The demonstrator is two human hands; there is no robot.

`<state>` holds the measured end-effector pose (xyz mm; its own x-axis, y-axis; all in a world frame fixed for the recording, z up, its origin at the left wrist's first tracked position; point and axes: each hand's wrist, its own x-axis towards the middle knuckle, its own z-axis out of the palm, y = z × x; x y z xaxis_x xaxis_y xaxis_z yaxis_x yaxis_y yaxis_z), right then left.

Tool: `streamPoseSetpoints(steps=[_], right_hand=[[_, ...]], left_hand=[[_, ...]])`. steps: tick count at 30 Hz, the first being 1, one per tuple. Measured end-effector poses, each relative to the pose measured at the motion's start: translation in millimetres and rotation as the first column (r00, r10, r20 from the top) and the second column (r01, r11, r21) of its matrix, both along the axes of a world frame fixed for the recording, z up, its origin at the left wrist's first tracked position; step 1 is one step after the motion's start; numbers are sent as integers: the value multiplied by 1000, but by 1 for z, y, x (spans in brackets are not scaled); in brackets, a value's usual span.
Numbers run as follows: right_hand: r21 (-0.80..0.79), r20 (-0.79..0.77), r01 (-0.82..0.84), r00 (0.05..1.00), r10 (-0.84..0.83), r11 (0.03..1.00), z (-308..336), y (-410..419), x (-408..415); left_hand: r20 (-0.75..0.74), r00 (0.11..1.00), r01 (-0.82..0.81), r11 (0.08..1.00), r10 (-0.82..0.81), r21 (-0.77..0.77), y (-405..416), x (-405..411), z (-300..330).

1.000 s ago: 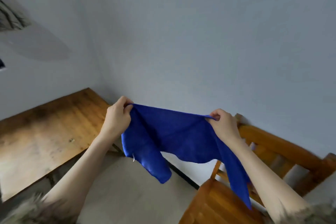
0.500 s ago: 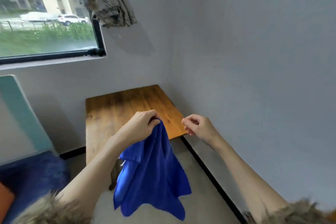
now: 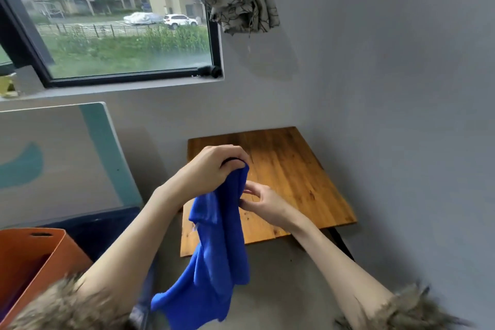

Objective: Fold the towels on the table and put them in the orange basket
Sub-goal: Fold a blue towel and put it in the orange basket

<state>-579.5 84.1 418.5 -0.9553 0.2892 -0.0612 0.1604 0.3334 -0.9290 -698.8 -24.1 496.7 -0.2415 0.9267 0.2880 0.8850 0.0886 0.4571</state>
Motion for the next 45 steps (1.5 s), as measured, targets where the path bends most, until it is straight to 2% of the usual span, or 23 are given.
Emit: streamPoseSetpoints(steps=[8, 15, 16, 18, 20, 22, 27, 30, 33, 36, 39, 41, 45], right_hand=[[-131, -9, -151, 988, 151, 980, 0, 73, -59], [-93, 45, -223, 973, 227, 970, 9, 149, -72], [-53, 66, -204, 976, 208, 977, 5, 155, -74], [69, 73, -56, 996, 51, 996, -3, 166, -78], [163, 7, 143, 989, -146, 976, -5, 175, -80], [222, -56, 249, 969, -242, 943, -3, 190, -79], [489, -24, 194, 978, -209, 851, 2, 227, -79], [454, -65, 287, 955, -290, 844, -2, 249, -88], [357, -90, 416, 907, -413, 836, -12, 262, -101], [322, -129, 593, 800, -586, 738, -15, 270, -112], [468, -142, 648, 726, -673, 600, -16, 279, -119], [497, -170, 676, 691, -702, 545, -17, 284, -126], [314, -155, 747, 649, -745, 586, -29, 299, -140]], left_hand=[[23, 989, -147, 984, 146, 95, 32, -71, 14], [72, 968, -251, 934, 241, 253, 72, -103, 24], [81, 964, -266, 923, 253, 277, 77, -106, 24], [92, 957, -292, 902, 277, 319, 87, -110, 20], [90, 939, -343, 877, 333, 335, 95, -114, 13], [109, 905, -424, 840, 412, 340, 99, -121, 4], [167, 807, -586, 732, 567, 347, 94, -146, -18], [196, 782, -618, 693, 592, 372, 100, -162, -25], [219, 787, -615, 703, 577, 356, 114, -180, -33], [249, 777, -629, 700, 577, 338, 125, -203, -42], [283, 746, -666, 684, 603, 298, 127, -230, -53], [303, 732, -680, 683, 610, 268, 127, -245, -63], [355, 706, -698, 685, 612, 207, 128, -266, -80]])
